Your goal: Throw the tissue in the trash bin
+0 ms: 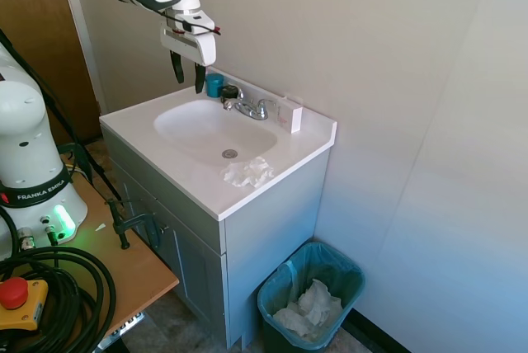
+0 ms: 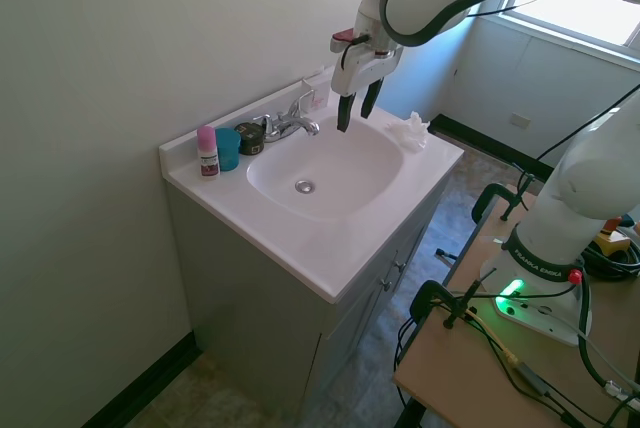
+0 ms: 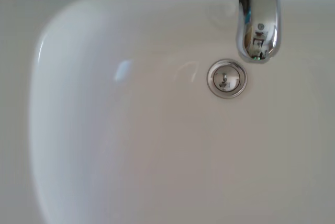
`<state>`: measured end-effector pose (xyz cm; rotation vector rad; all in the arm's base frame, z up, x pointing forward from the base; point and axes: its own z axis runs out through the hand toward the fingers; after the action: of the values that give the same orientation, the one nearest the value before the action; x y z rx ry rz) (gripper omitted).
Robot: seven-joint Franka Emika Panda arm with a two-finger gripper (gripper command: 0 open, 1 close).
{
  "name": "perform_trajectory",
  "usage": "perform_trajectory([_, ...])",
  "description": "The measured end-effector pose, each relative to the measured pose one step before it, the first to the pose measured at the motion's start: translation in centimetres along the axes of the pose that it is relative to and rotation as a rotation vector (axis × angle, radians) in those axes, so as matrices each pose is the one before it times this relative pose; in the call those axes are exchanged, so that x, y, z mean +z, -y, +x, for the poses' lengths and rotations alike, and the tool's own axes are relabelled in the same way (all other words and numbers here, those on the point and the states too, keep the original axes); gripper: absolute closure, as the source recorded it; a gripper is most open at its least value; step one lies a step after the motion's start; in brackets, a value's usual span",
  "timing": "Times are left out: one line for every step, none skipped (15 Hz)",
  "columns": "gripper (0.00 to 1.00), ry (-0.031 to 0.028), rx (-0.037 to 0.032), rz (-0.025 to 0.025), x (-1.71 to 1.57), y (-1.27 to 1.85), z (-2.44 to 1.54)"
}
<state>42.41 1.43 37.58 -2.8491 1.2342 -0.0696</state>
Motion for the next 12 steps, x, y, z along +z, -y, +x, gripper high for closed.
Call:
perform_trajectory([0.0, 0.00201, 0.00011, -0.00207, 0.03, -0.02, -0.013])
perform_trajectory([0.0, -0.00055, -0.00376, -0.00881, 0.085, -0.108, 0.037])
perform_trajectory([0.0, -0.01038, 0.00024, -0.01121, 0.117, -0.265, 0.341])
perform_trajectory([0.0, -0.0191, 0.01614, -0.00398, 0.088, -0.425, 0.698])
perform_trajectory([0.0, -0.02276, 0.02974, 0.00871, 0.032, -0.721, 1.172])
perform_trajectory([0.0, -0.0161, 0.03163, 0.00922, 0.099, -1.021, 1.277])
perform_trajectory([0.0, -0.01798, 0.03515, 0.01307, 0.16, -1.148, 1.381])
perform_trajectory([0.0, -0.02897, 0.04492, 0.01733, 0.124, -1.282, 1.612])
perform_trajectory([0.0, -0.03053, 0.047, 0.01346, 0.249, -1.275, 1.497])
perform_trajectory([0.0, -0.02114, 0.04726, 0.00422, 0.56, -1.526, 1.416])
perform_trajectory([0.0, -0.01219, 0.03856, -0.00232, 0.692, -1.66, 1.181])
perform_trajectory([0.0, -0.01096, 0.03097, -0.00374, 0.813, -1.556, 1.069])
